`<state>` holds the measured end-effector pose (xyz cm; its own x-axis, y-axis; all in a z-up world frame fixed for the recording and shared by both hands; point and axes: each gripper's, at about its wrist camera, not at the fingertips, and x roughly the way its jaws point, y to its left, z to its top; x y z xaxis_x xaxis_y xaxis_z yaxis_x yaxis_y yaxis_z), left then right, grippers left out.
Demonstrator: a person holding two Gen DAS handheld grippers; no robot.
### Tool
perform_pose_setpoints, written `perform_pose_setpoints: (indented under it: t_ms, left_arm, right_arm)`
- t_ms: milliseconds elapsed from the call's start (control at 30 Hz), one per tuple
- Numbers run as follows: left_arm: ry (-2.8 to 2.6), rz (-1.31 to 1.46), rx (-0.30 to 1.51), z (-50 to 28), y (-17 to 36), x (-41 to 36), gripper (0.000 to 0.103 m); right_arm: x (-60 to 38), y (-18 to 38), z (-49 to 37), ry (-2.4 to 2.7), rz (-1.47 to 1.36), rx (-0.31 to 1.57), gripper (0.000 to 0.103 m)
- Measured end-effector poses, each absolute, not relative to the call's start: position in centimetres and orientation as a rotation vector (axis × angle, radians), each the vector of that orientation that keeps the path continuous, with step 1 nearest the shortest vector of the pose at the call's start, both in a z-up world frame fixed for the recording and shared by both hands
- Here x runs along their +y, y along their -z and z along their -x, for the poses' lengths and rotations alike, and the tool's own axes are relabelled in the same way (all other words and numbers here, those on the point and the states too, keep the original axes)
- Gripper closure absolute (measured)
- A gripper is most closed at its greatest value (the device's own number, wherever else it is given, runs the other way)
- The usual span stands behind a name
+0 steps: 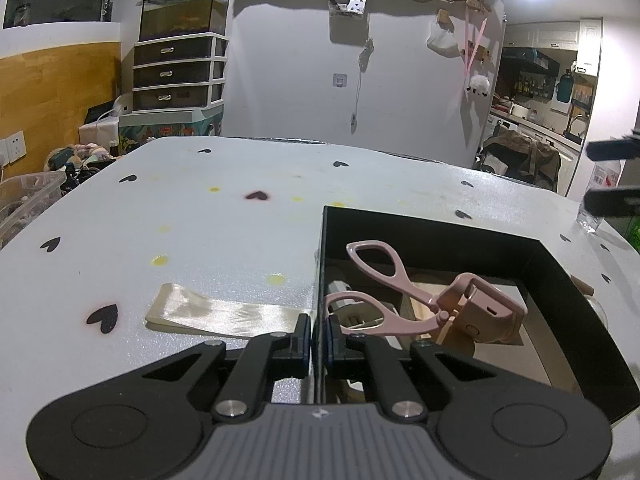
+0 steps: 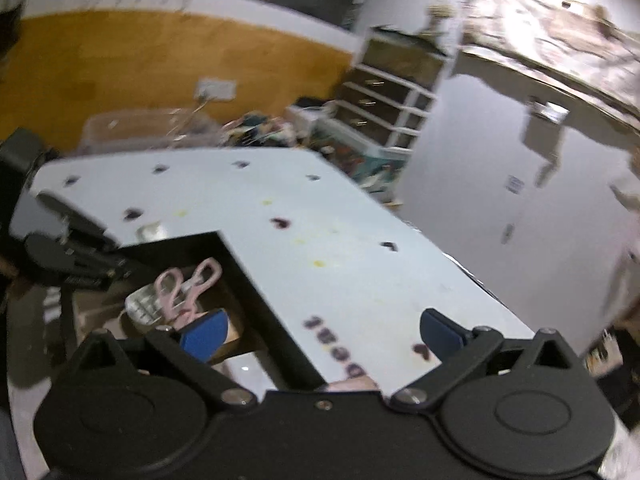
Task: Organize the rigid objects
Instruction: 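Move the right gripper to the clear plastic cup and grasp it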
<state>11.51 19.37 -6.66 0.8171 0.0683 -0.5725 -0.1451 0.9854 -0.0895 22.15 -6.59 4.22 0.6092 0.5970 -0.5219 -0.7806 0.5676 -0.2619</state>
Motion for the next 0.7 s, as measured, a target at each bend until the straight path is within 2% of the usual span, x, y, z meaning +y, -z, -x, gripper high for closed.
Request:
perform_pose_setpoints:
  t_ms: [300, 700]
  left_arm:
    - [-0.116, 0.137, 0.606, -11.5, 6.8, 19.4, 0.096]
    - [-0.117, 0.137, 0.606, -11.6, 6.8, 19.4, 0.096]
  right_arm:
    - [-11.1, -2.8, -22.1, -0.618, 0.244, 0.422, 0.000]
    - [-14.6, 2.9, -21.2, -0.429, -0.064, 0.574, 0.000]
